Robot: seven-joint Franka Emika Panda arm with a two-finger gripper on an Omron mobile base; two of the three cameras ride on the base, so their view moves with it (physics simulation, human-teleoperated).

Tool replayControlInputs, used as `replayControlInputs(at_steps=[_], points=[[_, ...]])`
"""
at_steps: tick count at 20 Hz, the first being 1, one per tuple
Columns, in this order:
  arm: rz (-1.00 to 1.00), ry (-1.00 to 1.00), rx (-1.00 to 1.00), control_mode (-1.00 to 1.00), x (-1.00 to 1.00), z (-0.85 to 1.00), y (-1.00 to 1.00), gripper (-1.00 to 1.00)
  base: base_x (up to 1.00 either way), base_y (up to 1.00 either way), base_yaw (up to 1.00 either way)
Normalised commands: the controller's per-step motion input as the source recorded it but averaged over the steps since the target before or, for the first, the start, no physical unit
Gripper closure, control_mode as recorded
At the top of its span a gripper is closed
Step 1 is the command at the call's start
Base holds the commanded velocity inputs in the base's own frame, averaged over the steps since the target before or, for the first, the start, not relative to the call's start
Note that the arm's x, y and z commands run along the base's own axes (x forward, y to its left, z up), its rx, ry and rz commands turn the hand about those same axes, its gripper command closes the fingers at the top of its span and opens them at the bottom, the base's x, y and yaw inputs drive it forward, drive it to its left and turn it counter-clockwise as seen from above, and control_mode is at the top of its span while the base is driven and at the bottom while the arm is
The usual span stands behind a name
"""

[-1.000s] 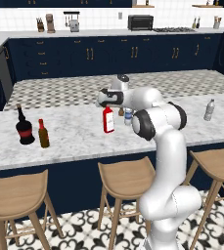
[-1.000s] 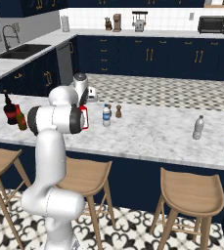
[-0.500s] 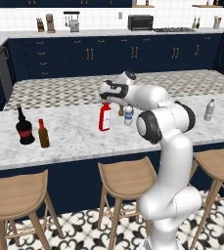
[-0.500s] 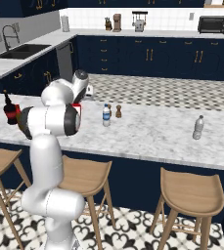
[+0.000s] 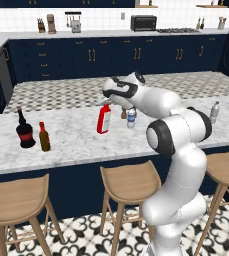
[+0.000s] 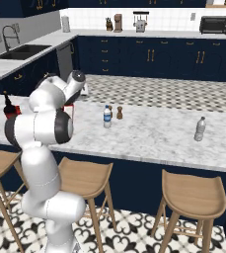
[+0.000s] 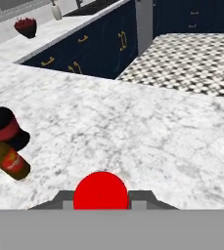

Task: Move the plastic bottles in the middle to the plastics group, and the glass bottles in the middle to the glass group.

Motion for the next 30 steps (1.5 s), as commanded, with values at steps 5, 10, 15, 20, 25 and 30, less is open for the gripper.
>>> replayControlInputs(at_steps=[5, 10, 15, 20, 25, 30], points=[[0.10, -0.12, 0.00, -1.00, -0.26, 0.21, 0.62, 1.00, 0.00, 0.00, 0.00], [0.11, -0.02, -0.06, -1.00, -0.26, 0.05, 0.72, 1.00, 0.00, 0.00, 0.00], [0.06, 0.00, -0.09, -1.00, -0.14, 0.00, 0.59, 1.00, 0.00, 0.00, 0.00], [0.03, -0.02, -0.01, -1.00, -0.14, 0.00, 0.53, 1.00, 0.00, 0.00, 0.00], [0.01, -0.01, 0.00, -1.00, -0.06, -0.01, 0.42, 1.00, 0.00, 0.00, 0.00], [0.00, 0.00, -0.02, -1.00, 0.00, -0.10, 0.31, 1.00, 0.00, 0.00, 0.00]])
